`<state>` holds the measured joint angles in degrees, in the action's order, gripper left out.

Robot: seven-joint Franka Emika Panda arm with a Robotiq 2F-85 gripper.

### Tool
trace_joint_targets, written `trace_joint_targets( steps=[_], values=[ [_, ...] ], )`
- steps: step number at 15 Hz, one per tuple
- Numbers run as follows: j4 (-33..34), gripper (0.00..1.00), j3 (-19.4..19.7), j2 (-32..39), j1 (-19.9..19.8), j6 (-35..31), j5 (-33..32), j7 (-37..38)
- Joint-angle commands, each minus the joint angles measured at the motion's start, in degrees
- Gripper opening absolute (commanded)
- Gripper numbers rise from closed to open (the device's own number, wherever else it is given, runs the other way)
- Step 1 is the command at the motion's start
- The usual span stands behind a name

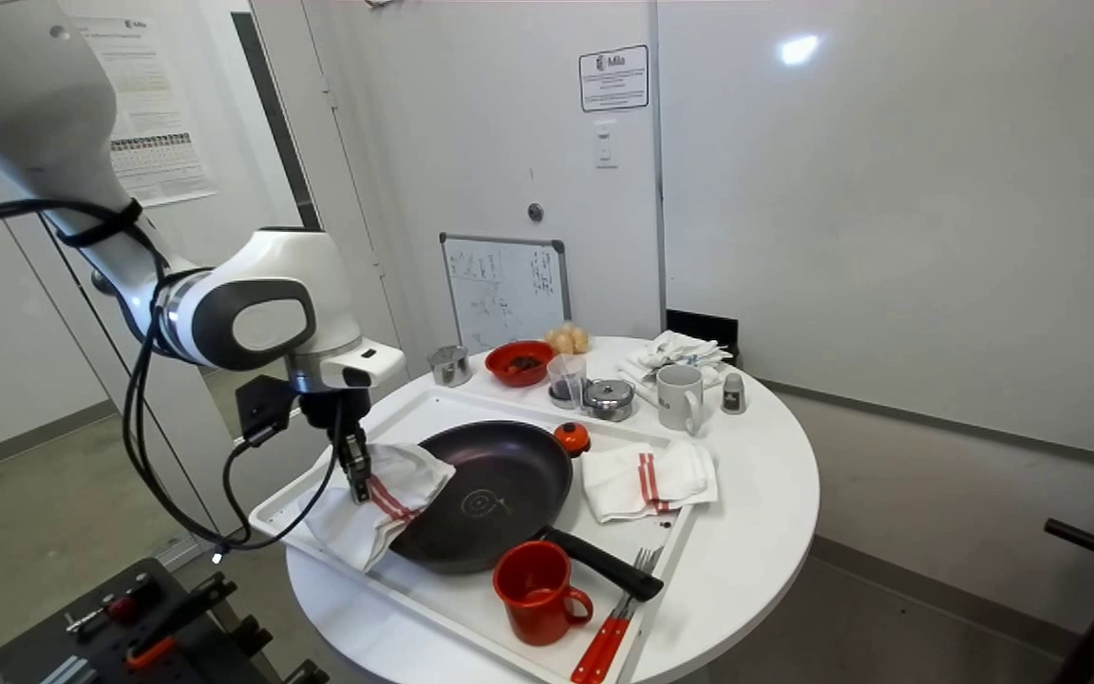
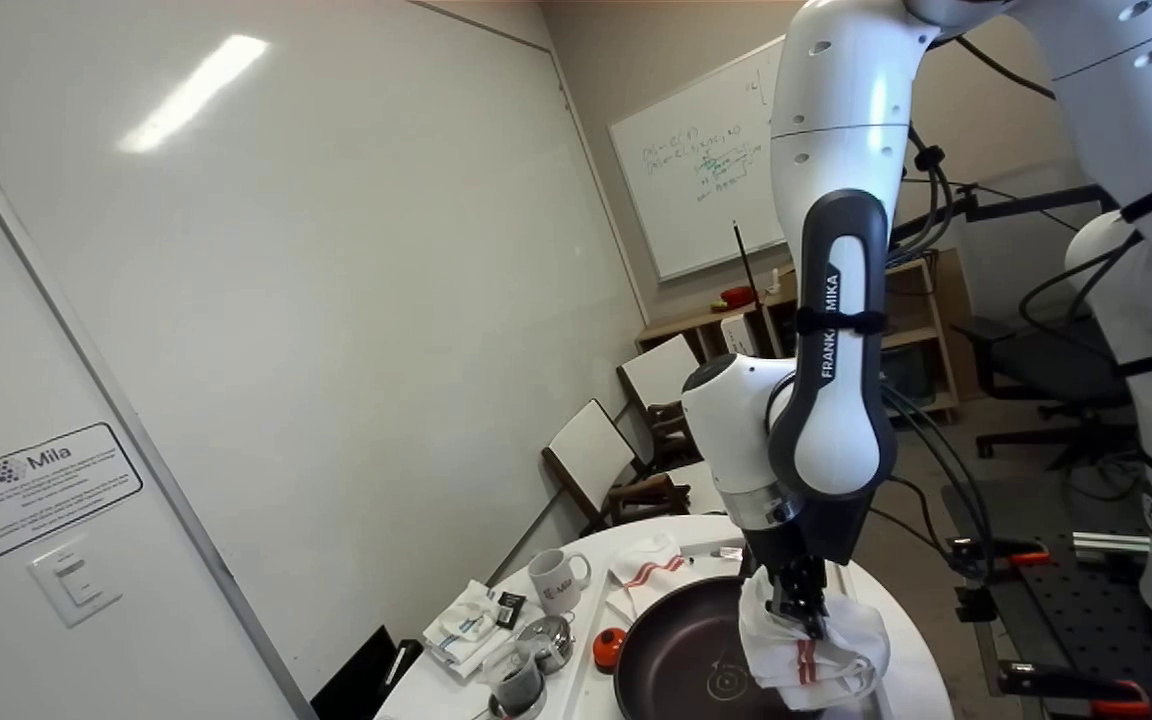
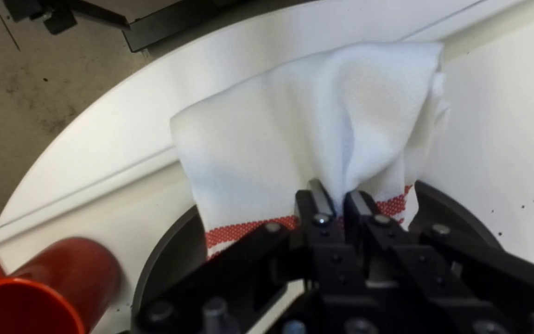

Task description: Move the towel from left to right.

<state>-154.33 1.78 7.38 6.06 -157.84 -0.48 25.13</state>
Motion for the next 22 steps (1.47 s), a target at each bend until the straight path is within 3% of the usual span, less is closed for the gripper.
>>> trace_joint_targets(
  steps=[1, 6, 22],
  values=[
    [3.8, 0.03, 4.0, 0.6, -1.4, 0.0, -6.2, 4.1],
    [10.9, 0.03, 7.4, 3.6, -3.5, 1.4, -9.2, 4.8],
    [36.6, 0.03, 12.1, 21.8, -4.8, 6.6, -5.8, 2.8]
  ],
)
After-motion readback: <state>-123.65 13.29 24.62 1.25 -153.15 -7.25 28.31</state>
